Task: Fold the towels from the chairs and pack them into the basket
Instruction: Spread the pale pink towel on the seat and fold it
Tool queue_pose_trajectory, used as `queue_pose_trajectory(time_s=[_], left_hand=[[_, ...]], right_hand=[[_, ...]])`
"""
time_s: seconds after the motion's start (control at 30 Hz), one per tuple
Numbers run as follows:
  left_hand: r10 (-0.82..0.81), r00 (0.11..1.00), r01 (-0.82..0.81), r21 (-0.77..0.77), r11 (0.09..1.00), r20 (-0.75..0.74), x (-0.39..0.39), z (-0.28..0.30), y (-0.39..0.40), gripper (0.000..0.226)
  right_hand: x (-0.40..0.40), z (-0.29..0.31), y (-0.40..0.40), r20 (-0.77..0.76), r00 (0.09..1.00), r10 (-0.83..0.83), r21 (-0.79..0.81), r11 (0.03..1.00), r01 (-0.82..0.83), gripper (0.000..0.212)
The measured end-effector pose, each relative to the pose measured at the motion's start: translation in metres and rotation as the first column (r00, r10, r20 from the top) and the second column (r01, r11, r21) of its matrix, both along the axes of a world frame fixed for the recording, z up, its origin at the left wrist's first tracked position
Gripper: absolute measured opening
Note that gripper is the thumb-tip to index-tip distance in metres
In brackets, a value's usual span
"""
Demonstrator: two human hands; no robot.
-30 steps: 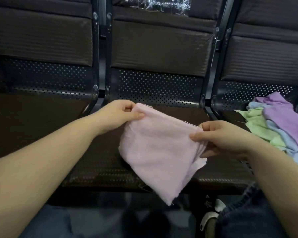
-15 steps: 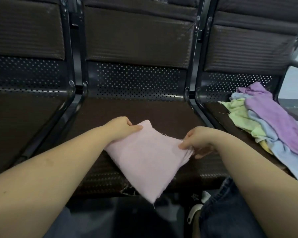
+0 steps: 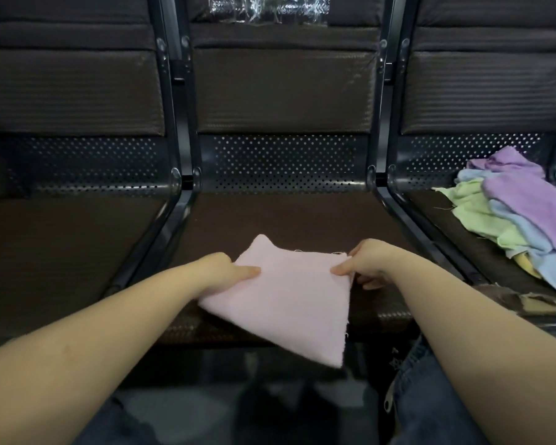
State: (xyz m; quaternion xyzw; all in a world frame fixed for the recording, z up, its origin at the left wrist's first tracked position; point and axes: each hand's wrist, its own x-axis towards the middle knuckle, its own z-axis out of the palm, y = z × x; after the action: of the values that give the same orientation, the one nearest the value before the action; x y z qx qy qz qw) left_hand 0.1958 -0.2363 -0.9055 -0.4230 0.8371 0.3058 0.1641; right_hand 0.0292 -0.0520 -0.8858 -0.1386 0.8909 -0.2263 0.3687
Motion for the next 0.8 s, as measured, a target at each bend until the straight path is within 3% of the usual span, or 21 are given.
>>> queue_pose_trajectory(time_s=[0.13, 0.27, 0.47, 0.63, 0.73, 0.8], left_hand=[[0.191, 0.981, -0.183, 0.165, 0.969, -0.032, 0.036, 0.002, 0.002, 0.069], [0.367, 0.928, -0.313, 0.390, 0.866, -0.070, 0.068, 0.008, 0.011, 0.050], [0.437, 0.887, -0.357, 0.378, 0.854, -0.150, 0.086, 0.001, 0.024, 0.043], [0.491, 0.832, -0.355, 0.432, 0.829, -0.258, 0.086, 0.005, 0.030, 0.044], [0.555, 0.771, -0.364, 0.501, 0.785, -0.311, 0.086, 0.009, 0.027, 0.037], [0.587, 0.744, -0.347, 0.565, 0.748, -0.320, 0.085, 0.012, 0.026, 0.032]], right_hand=[[0.024, -0.007, -0.011, 0.013, 0.999, 0.046, -0.006, 0.999, -0.046, 0.049], [0.051, -0.003, -0.017, -0.009, 0.997, 0.072, 0.039, 0.997, -0.072, 0.044], [0.082, 0.013, -0.007, -0.036, 0.989, 0.142, 0.160, 0.978, -0.134, 0.044], [0.089, 0.007, -0.002, -0.050, 0.996, 0.079, -0.100, 0.991, -0.084, 0.041], [0.091, 0.008, -0.001, 0.051, 0.998, -0.023, -0.301, 0.953, 0.037, 0.039], [0.090, 0.009, 0.001, 0.103, 0.994, -0.045, -0.325, 0.943, 0.076, 0.032]])
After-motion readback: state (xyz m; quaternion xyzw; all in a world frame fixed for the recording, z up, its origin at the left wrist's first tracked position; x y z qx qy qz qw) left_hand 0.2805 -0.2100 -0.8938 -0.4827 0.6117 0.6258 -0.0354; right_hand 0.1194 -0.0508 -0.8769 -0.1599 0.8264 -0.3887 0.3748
